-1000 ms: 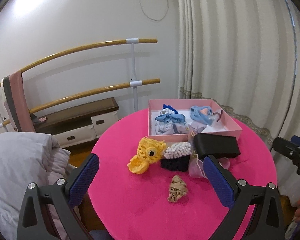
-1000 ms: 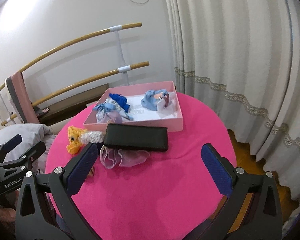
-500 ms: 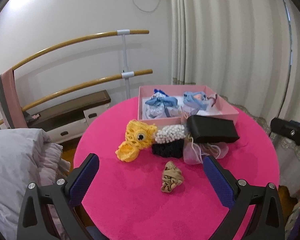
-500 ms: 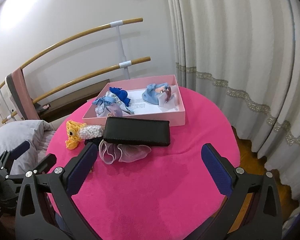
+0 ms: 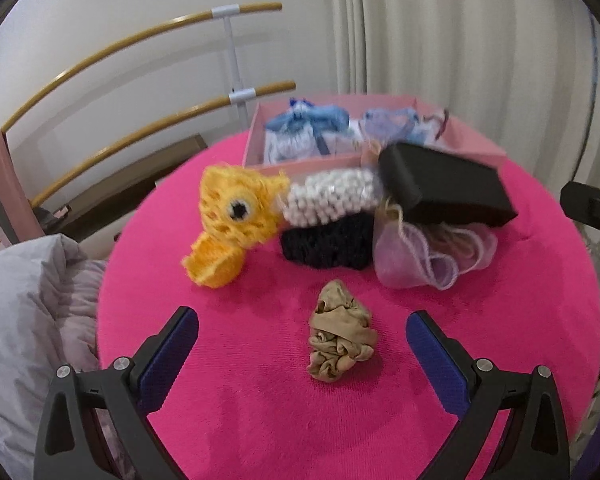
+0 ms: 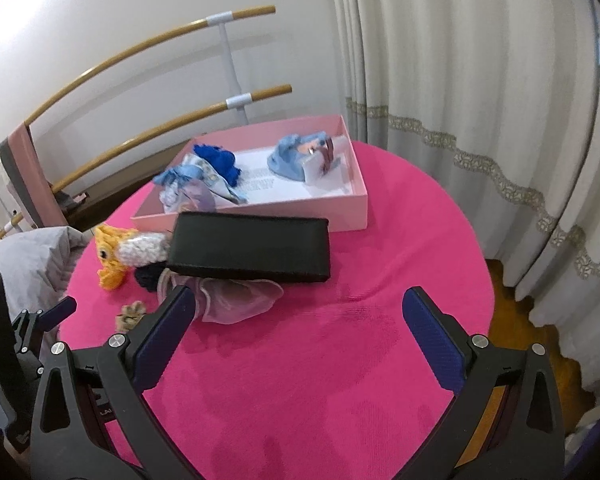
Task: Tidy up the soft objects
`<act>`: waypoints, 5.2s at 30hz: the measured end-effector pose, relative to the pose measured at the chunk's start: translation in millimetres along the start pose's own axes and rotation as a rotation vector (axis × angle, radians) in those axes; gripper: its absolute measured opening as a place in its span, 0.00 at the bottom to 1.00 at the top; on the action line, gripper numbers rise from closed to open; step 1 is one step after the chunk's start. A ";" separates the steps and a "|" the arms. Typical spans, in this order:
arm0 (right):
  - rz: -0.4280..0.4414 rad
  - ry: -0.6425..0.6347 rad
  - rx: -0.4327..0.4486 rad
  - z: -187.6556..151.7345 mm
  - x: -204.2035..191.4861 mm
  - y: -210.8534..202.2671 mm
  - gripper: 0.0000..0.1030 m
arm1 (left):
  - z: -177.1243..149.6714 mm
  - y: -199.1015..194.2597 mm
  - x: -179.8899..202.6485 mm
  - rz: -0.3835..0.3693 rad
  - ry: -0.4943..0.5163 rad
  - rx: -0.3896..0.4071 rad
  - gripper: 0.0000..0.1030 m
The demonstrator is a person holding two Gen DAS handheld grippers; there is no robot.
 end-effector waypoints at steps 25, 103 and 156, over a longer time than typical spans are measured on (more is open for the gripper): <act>0.118 -0.040 -0.166 6.0 -3.0 88.3 1.00 | 14.2 40.1 2.3 -0.098 -0.019 -0.086 0.22; 0.446 -0.237 0.032 33.2 -32.0 13.9 0.54 | 22.0 -30.3 -3.7 -0.079 -0.039 0.015 0.19; 0.185 -0.054 -0.003 179.3 0.3 53.6 0.54 | 242.3 8.1 11.2 -0.071 -0.013 0.174 0.18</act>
Point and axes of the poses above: each gripper's, at about its wrist camera, not at the fingertips, and y roughly the way its jaws point, x to its right, z to its top, the point moved 6 cm from there along y, roughly the way its jaws point, and after that the axes turned 5 degrees about -x, right-handed, at the moved point
